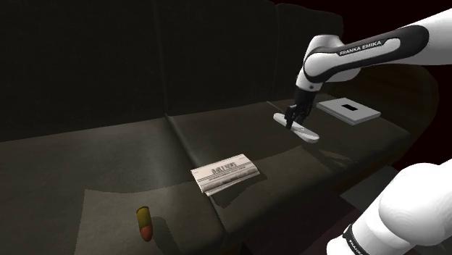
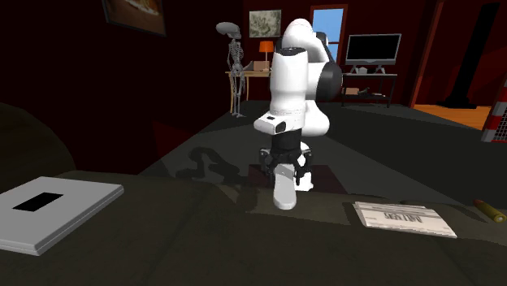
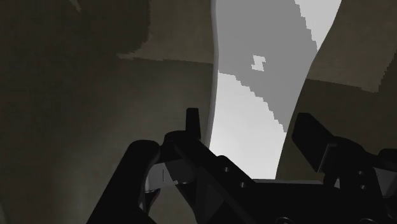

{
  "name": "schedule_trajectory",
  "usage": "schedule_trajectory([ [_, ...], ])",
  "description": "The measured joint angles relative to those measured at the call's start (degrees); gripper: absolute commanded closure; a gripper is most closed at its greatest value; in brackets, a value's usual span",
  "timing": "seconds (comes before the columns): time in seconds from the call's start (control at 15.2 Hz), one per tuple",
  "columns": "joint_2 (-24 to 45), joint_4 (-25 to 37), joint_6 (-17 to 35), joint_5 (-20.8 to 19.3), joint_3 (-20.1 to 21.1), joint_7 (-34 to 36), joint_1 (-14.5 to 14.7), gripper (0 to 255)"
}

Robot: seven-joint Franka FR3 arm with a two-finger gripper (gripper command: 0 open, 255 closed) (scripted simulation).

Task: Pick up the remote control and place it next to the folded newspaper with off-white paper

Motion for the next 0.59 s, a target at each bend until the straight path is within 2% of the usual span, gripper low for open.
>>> schedule_trajectory([
  [0.4, -5.6, -5.5, -0.3, 2.5, 6.7, 8.8, 3.6, 255],
  [0.59, -5.3, -6.6, 1.1, 3.2, 8.0, 10.5, 4.4, 255],
])
